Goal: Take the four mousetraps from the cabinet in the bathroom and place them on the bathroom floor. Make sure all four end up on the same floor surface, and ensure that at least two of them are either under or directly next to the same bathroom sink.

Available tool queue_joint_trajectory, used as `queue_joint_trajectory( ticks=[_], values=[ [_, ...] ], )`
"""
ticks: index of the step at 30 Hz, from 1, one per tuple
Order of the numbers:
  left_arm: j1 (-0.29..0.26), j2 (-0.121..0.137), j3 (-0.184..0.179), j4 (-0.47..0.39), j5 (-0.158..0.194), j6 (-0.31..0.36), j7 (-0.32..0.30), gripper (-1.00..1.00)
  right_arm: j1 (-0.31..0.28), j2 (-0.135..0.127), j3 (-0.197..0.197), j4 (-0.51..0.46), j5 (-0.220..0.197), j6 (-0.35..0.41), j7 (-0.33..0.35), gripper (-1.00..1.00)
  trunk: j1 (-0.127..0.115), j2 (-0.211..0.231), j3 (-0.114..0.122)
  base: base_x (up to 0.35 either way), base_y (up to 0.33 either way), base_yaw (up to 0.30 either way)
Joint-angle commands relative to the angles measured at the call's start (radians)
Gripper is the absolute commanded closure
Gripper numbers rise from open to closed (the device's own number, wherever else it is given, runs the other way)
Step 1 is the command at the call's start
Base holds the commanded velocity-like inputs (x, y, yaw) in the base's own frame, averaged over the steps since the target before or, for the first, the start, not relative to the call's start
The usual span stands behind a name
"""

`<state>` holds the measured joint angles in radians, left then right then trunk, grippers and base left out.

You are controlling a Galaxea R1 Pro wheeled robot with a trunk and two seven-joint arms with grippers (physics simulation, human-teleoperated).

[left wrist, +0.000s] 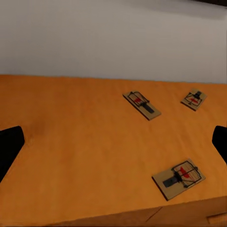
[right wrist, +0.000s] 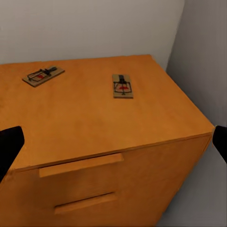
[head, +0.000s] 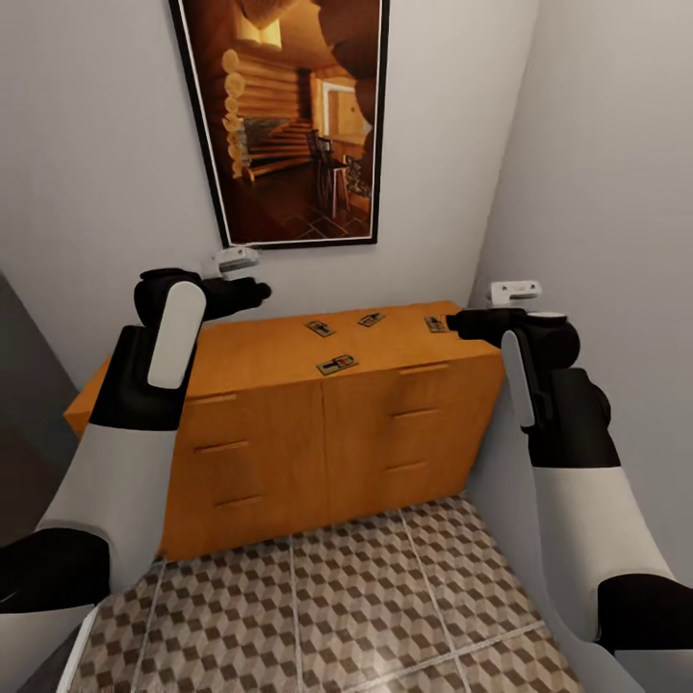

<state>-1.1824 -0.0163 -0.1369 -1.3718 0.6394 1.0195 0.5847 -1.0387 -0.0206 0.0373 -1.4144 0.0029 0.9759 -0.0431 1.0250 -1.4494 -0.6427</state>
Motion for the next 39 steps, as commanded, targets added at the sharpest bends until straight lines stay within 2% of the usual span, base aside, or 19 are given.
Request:
queue_joint_trajectory(
  ticks=[1, 12, 23, 28, 33, 35, 39],
  values=[
    [0.002, -0.001, -0.001, 0.0, 0.01, 0.002, 0.01, -1.0, 0.001, -0.001, 0.002, -0.001, -0.001, 0.004, -0.005, -1.0, 0.0, -0.001, -0.001, 0.0, 0.0, 0.284],
    [0.028, -0.011, -0.001, 0.0, 0.011, 0.002, 0.011, -1.0, 0.006, -0.002, 0.002, 0.0, -0.001, 0.0, -0.004, -1.0, 0.0, -0.001, -0.001, 0.0, 0.0, 0.259],
    [0.046, -0.022, -0.002, 0.001, 0.01, 0.001, 0.011, -1.0, 0.007, -0.002, 0.001, 0.002, -0.002, 0.0, -0.003, -1.0, 0.0, -0.001, -0.001, 0.006, -0.008, 0.032],
    [0.049, -0.026, -0.005, 0.003, 0.011, 0.001, 0.01, -1.0, 0.008, -0.003, 0.001, 0.002, -0.002, 0.0, -0.002, -1.0, 0.0, -0.001, -0.001, 0.127, -0.178, 0.002],
    [0.05, -0.029, -0.057, 0.002, 0.011, -0.001, 0.01, -1.0, 0.014, -0.002, 0.002, 0.002, -0.001, 0.0, -0.002, -1.0, 0.0, -0.001, -0.001, 0.205, -0.251, 0.0],
    [0.05, -0.029, -0.112, 0.002, 0.011, -0.002, 0.009, -1.0, 0.024, -0.002, 0.002, 0.002, -0.001, 0.0, -0.003, -1.0, 0.0, -0.001, -0.001, 0.26, -0.217, 0.0],
    [0.05, -0.03, -0.13, 0.003, 0.011, -0.002, 0.009, -1.0, 0.031, -0.002, 0.003, 0.001, 0.0, 0.0, -0.004, -1.0, 0.0, -0.001, -0.001, 0.288, -0.18, 0.0]
  ],
)
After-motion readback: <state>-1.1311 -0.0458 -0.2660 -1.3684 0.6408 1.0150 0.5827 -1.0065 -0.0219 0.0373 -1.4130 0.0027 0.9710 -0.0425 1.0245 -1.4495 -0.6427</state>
